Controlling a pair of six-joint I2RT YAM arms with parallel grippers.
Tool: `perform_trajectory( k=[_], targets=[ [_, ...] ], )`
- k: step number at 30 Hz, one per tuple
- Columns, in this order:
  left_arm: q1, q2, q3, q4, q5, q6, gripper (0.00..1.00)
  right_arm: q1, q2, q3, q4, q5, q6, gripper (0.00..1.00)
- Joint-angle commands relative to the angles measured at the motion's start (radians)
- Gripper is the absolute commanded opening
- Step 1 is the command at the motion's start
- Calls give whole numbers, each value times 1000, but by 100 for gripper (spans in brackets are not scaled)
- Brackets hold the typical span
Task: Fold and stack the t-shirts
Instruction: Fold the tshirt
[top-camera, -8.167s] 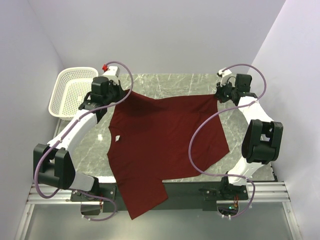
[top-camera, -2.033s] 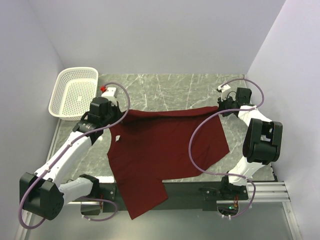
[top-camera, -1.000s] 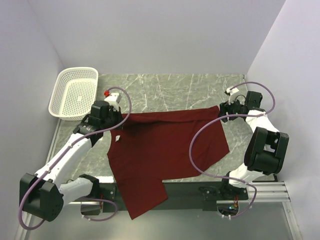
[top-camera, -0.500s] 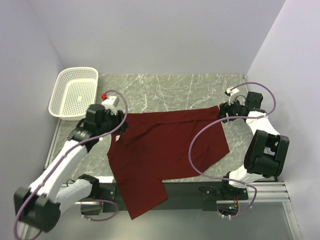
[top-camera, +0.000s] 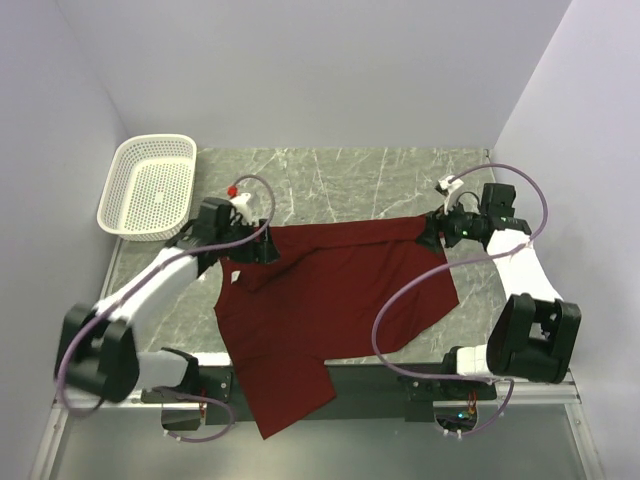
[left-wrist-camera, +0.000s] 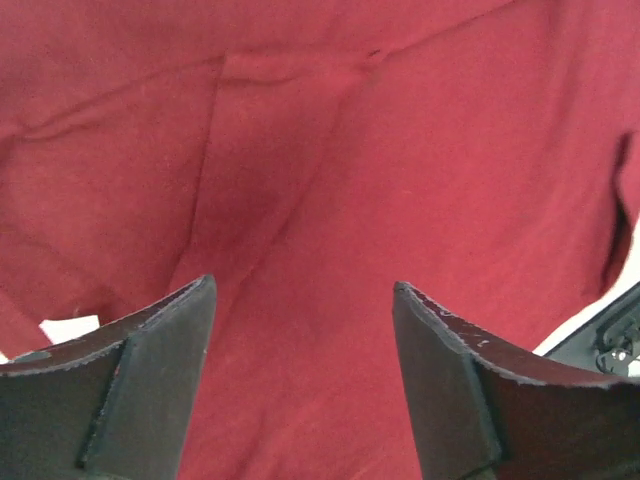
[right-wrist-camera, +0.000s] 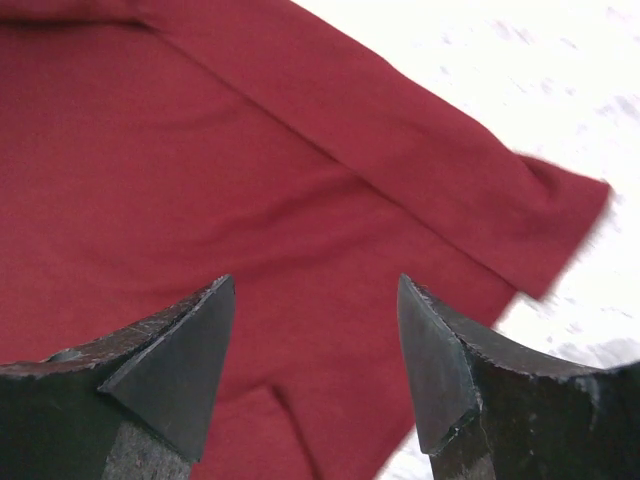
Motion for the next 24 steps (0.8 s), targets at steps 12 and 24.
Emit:
perform_trajectory(
  k=[12, 24],
  targets=[
    [-10, 532, 331, 117, 13, -49, 54, 8, -60, -58, -84, -116, 25, 73],
    [-41, 635, 414, 77, -82, -31, 47, -12, -28, -55, -104, -153, 2, 73]
  ],
)
